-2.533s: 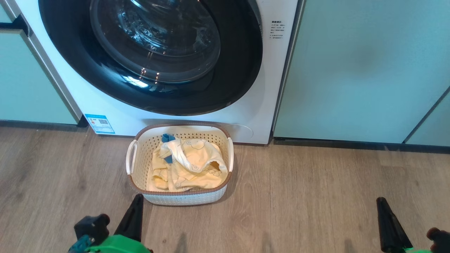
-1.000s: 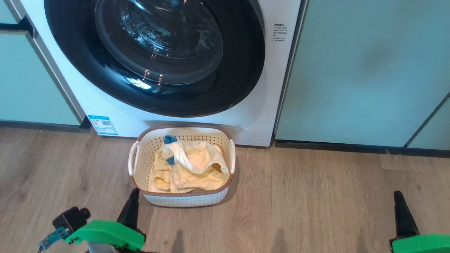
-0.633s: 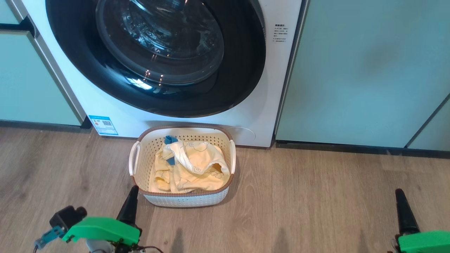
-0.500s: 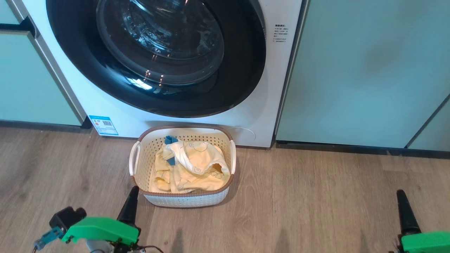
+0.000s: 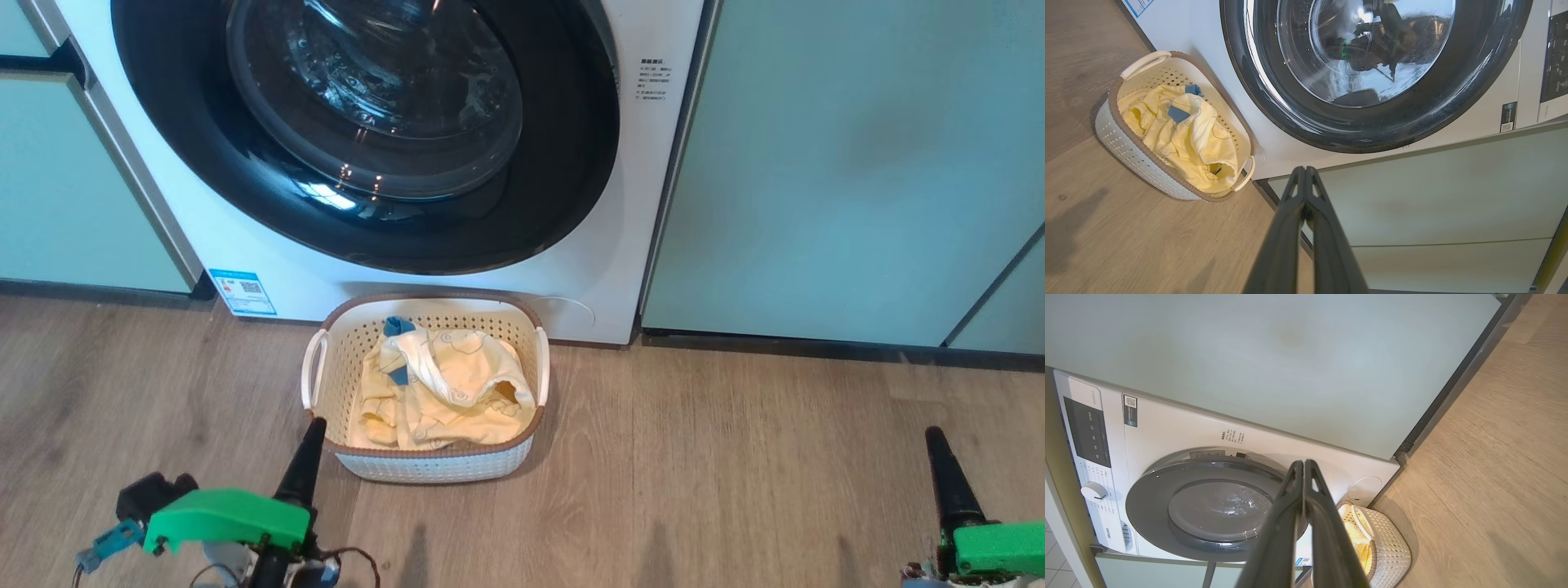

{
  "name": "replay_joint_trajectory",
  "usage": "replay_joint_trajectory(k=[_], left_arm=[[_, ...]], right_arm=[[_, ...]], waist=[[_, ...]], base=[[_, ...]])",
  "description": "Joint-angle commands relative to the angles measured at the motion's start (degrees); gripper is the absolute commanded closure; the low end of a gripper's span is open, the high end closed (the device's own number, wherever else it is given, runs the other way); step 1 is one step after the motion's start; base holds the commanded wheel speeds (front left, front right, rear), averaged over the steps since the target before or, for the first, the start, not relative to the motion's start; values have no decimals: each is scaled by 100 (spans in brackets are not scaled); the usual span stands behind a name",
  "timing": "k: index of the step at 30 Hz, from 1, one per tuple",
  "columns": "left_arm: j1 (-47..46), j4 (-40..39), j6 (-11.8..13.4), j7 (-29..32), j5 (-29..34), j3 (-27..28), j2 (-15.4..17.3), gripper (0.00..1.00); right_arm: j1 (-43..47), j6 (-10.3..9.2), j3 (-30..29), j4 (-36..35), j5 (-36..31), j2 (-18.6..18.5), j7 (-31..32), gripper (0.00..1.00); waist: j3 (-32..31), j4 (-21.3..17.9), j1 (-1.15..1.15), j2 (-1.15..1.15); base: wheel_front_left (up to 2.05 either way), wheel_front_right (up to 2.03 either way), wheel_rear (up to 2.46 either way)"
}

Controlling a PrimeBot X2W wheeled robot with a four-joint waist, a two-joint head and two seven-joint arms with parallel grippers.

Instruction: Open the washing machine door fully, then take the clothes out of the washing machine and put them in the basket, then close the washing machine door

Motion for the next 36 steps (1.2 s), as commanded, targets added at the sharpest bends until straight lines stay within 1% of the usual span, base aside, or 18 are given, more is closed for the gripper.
replay_joint_trajectory(k=[1,20,33,36], left_arm=[[-325,-141,-36,42,-156,170,51,100],[-511,-55,-46,379,-1503,249,60,100],[-623,-3,-51,581,-2310,297,65,100],[-630,0,-52,594,-2362,300,65,100]], right_arm=[[-331,-13,27,-152,156,-128,46,100],[-556,-17,-124,3,1398,-126,390,100],[-691,-18,-218,96,2138,-122,599,100],[-701,-19,-230,103,2181,-117,617,100]], waist=[[-2,2,0,0],[-29,27,0,0],[-45,42,0,0],[-46,43,0,0]], base=[[0,0,0],[0,0,0],[0,0,0],[0,0,0]])
